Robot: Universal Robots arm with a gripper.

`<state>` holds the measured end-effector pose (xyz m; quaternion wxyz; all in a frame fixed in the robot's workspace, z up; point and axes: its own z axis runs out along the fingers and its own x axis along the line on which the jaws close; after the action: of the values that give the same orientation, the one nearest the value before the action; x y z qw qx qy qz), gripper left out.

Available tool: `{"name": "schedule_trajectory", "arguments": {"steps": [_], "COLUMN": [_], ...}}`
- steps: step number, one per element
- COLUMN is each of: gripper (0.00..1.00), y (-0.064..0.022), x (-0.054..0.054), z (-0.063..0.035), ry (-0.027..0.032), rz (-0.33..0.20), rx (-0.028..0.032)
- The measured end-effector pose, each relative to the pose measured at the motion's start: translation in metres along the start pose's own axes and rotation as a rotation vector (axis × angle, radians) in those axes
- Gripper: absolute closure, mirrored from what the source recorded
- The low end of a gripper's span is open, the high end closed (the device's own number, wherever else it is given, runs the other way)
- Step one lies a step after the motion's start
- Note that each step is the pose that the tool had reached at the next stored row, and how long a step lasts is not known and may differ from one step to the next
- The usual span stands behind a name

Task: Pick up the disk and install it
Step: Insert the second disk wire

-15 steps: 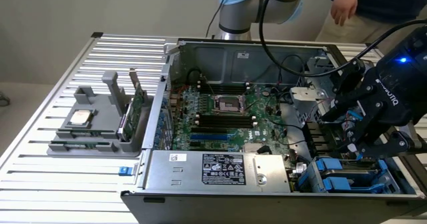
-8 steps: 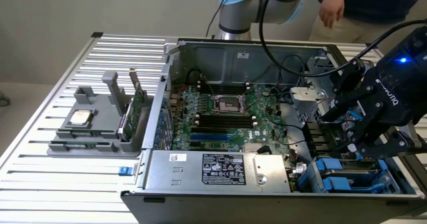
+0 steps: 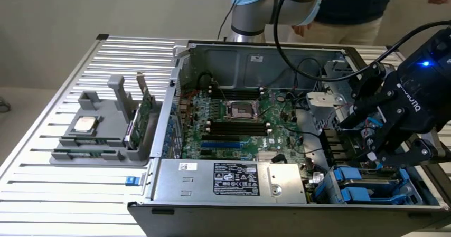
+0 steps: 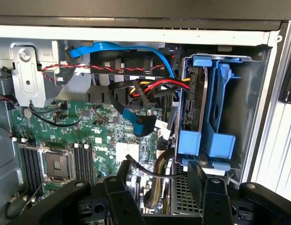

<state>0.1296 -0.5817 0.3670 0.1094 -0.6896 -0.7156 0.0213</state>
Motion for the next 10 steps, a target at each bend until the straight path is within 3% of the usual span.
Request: {"name": "schedule_trajectory", "arguments": {"steps": [2, 4, 5, 6, 7, 10], "gripper": [0.40, 0.40, 0.40, 0.40, 0.40, 0.40], "y": [0.0001, 0.0004, 0.0006, 0.0007, 0.0008, 0.0011], "x": [0.003, 0.010, 0.014, 0.017, 0.019, 0.026], "z": [0.0003, 0.0009, 0.0013, 0.0016, 0.0017, 0.0026], "ry": [-0.0018, -0.0137, -0.0236, -0.0354, -0.0508, -0.1048], "rz": [0.000, 0.002, 0.003, 0.005, 0.008, 0.017], "rx": [-0.0029, -0.0047, -0.0063, -0.0086, -0.0111, -0.0182]}}
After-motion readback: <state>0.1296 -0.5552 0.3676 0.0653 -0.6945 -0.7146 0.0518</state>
